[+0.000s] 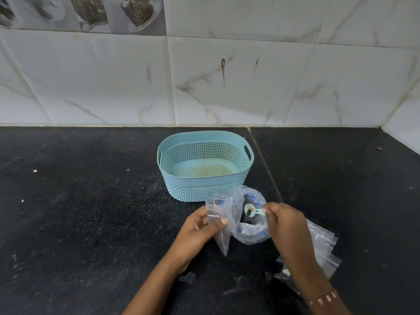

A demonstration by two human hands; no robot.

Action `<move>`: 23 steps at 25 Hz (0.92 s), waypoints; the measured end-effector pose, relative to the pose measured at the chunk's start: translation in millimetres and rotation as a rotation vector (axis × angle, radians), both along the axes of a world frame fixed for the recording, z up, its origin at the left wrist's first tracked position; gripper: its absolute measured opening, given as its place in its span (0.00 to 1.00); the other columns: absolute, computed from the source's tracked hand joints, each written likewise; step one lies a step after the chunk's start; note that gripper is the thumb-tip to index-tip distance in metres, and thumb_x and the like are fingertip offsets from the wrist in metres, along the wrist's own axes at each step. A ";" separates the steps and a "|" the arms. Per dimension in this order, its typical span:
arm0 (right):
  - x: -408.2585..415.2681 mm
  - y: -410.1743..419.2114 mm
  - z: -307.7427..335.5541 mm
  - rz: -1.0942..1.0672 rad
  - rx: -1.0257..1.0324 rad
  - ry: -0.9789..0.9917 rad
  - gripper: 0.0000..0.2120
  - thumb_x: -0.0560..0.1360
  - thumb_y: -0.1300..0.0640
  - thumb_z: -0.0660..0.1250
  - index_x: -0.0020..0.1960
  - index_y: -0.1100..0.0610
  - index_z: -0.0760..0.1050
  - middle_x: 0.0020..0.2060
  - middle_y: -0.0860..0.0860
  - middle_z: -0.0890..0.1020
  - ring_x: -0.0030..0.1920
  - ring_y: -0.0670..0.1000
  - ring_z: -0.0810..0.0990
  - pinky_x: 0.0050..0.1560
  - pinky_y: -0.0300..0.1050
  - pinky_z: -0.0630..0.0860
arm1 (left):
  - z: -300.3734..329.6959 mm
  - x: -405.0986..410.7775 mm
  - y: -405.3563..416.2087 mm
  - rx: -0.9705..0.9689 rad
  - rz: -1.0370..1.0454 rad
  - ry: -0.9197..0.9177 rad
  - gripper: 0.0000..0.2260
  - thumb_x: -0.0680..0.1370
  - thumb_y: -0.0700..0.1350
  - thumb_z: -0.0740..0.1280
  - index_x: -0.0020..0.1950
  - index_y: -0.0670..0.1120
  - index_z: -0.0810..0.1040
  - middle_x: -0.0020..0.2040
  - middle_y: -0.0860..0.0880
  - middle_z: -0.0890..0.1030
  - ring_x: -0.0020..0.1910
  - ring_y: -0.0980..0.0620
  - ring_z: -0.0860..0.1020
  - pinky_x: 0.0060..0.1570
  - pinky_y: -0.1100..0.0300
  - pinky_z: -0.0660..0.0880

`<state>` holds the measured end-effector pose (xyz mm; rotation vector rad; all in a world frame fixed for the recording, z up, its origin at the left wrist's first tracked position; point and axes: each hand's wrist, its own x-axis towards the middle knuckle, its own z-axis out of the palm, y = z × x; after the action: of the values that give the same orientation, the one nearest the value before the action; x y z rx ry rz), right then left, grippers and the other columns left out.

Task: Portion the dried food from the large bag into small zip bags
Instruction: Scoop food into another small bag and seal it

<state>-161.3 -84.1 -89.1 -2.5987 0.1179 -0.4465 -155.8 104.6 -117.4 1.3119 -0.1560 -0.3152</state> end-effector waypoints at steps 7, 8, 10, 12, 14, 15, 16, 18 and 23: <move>-2.9 11.2 -14.7 0.123 -0.252 -0.035 0.15 0.53 0.74 0.74 0.35 0.59 0.79 0.23 0.49 0.72 0.23 0.49 0.70 0.22 0.37 0.62 | 0.6 -2.1 -3.2 -0.112 -0.031 0.134 0.14 0.72 0.43 0.67 0.56 0.42 0.76 0.47 0.44 0.84 0.44 0.50 0.83 0.42 0.59 0.78; -2.3 11.3 -15.2 0.106 -0.214 -0.022 0.12 0.57 0.73 0.73 0.36 0.60 0.79 0.23 0.49 0.73 0.23 0.49 0.71 0.22 0.40 0.65 | 0.0 -2.5 -4.1 -0.126 -0.034 0.155 0.14 0.72 0.43 0.68 0.57 0.42 0.76 0.48 0.43 0.84 0.45 0.49 0.82 0.43 0.59 0.79; -0.6 11.7 -15.9 0.077 -0.104 0.045 0.07 0.67 0.71 0.67 0.38 0.60 0.80 0.27 0.51 0.77 0.28 0.50 0.75 0.27 0.45 0.72 | -2.3 -3.9 -7.2 -0.165 -0.028 0.196 0.16 0.73 0.45 0.69 0.59 0.41 0.76 0.52 0.39 0.82 0.48 0.47 0.82 0.46 0.57 0.79; 0.0 12.6 -14.1 0.049 0.056 0.120 0.09 0.74 0.66 0.62 0.43 0.60 0.81 0.36 0.53 0.83 0.35 0.51 0.79 0.35 0.43 0.75 | -5.7 -4.1 -10.8 -0.208 -0.005 0.223 0.18 0.73 0.45 0.68 0.61 0.39 0.74 0.55 0.37 0.81 0.50 0.44 0.81 0.48 0.56 0.79; -0.5 11.3 -12.8 0.029 0.174 0.122 0.09 0.75 0.64 0.62 0.48 0.60 0.82 0.42 0.52 0.84 0.41 0.49 0.81 0.41 0.38 0.72 | -7.3 -2.7 -13.2 -0.242 0.009 0.221 0.19 0.74 0.44 0.67 0.62 0.38 0.73 0.58 0.37 0.80 0.55 0.42 0.80 0.53 0.55 0.78; -1.3 11.4 -12.5 0.020 0.206 0.130 0.09 0.75 0.64 0.63 0.49 0.60 0.82 0.43 0.52 0.84 0.42 0.49 0.81 0.42 0.37 0.73 | -6.9 -1.8 -14.5 -0.260 0.010 0.213 0.19 0.74 0.43 0.67 0.63 0.38 0.73 0.58 0.37 0.80 0.57 0.42 0.79 0.54 0.55 0.78; -1.3 12.1 -13.3 0.010 0.236 0.147 0.08 0.75 0.64 0.63 0.48 0.60 0.82 0.42 0.52 0.84 0.42 0.49 0.81 0.44 0.39 0.74 | -6.2 -0.6 -15.3 -0.274 0.010 0.204 0.19 0.74 0.43 0.67 0.63 0.38 0.73 0.58 0.38 0.80 0.58 0.42 0.79 0.54 0.55 0.78; 0.6 12.8 -14.1 -0.022 0.308 0.224 0.08 0.75 0.64 0.63 0.46 0.60 0.81 0.39 0.53 0.83 0.40 0.50 0.81 0.45 0.44 0.77 | -3.0 1.5 -17.6 -0.277 0.003 0.186 0.19 0.72 0.44 0.66 0.62 0.39 0.74 0.58 0.39 0.80 0.57 0.44 0.79 0.54 0.56 0.77; 9.5 6.7 -4.8 -0.144 0.576 0.435 0.09 0.77 0.63 0.61 0.43 0.59 0.79 0.29 0.53 0.79 0.26 0.45 0.72 0.30 0.38 0.67 | 0.8 4.4 -20.0 -0.145 0.004 0.098 0.19 0.71 0.45 0.67 0.61 0.41 0.75 0.57 0.41 0.81 0.58 0.43 0.79 0.60 0.50 0.74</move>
<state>-151.8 -77.5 -93.8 -2.0783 0.5044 0.1090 -151.4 84.6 -116.6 1.1505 -0.0918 -0.3576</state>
